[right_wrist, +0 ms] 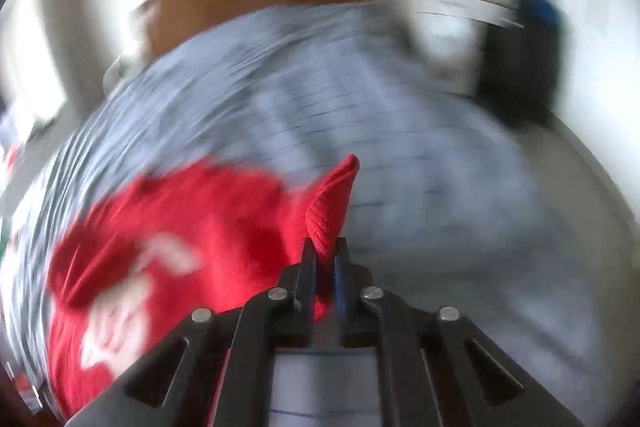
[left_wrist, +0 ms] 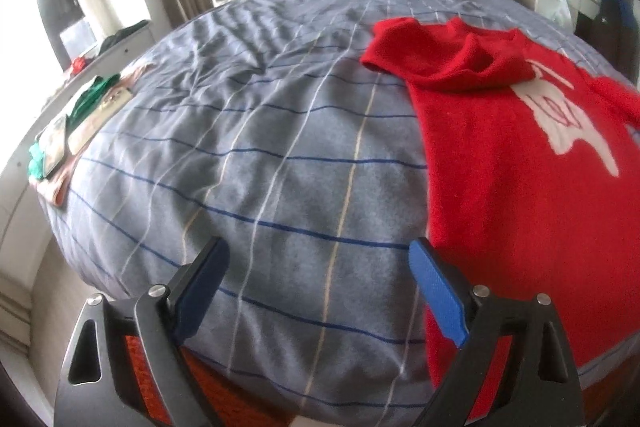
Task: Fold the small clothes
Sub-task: 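Grasp a sweater sleeve cuff with the right gripper and pull it outward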
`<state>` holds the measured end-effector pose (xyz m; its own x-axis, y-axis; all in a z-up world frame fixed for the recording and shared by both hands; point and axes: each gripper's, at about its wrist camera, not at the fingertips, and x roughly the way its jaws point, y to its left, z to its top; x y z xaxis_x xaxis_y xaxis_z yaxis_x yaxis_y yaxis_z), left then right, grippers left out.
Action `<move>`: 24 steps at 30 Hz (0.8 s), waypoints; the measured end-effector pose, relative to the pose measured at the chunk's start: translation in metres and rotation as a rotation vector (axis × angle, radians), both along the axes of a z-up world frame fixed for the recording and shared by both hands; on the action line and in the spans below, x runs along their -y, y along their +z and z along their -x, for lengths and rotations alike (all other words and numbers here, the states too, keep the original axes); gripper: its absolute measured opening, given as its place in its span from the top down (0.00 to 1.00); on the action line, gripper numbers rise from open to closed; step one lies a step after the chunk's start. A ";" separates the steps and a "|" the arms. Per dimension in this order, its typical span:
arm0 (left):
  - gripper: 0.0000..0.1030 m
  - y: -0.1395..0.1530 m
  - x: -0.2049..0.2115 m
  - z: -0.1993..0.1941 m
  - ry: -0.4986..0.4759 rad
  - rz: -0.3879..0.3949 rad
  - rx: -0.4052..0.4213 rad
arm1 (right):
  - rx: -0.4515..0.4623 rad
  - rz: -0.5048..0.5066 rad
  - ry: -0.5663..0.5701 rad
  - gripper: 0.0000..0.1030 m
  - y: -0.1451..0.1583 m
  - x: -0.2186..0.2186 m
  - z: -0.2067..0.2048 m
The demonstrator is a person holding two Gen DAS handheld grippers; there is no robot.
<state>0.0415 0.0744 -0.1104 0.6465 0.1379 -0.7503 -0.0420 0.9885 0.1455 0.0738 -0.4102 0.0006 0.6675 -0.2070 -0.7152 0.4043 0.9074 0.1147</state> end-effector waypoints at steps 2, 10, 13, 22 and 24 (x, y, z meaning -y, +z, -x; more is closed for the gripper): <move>0.10 -0.003 0.004 -0.002 -0.006 -0.002 -0.012 | -0.010 -0.032 -0.109 0.93 -0.002 0.049 0.034; 0.10 -0.013 0.000 -0.006 0.031 0.011 -0.049 | -0.013 -0.299 -0.270 0.92 -0.077 0.124 0.108; 0.10 -0.013 -0.006 -0.004 0.050 0.014 -0.052 | 0.121 -0.438 -0.264 0.75 -0.084 0.136 0.123; 0.10 -0.016 0.000 -0.004 0.036 -0.015 -0.049 | 0.161 -0.557 -0.344 0.95 -0.092 0.157 0.119; 0.10 -0.016 0.001 -0.003 0.027 -0.027 -0.045 | 0.207 -0.551 -0.383 0.96 -0.088 0.162 0.132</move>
<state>0.0442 0.0732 -0.1266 0.6078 0.1759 -0.7744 -0.0616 0.9827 0.1748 -0.0581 -0.5725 -0.0877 0.7542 -0.0985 -0.6492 0.6037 0.4931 0.6265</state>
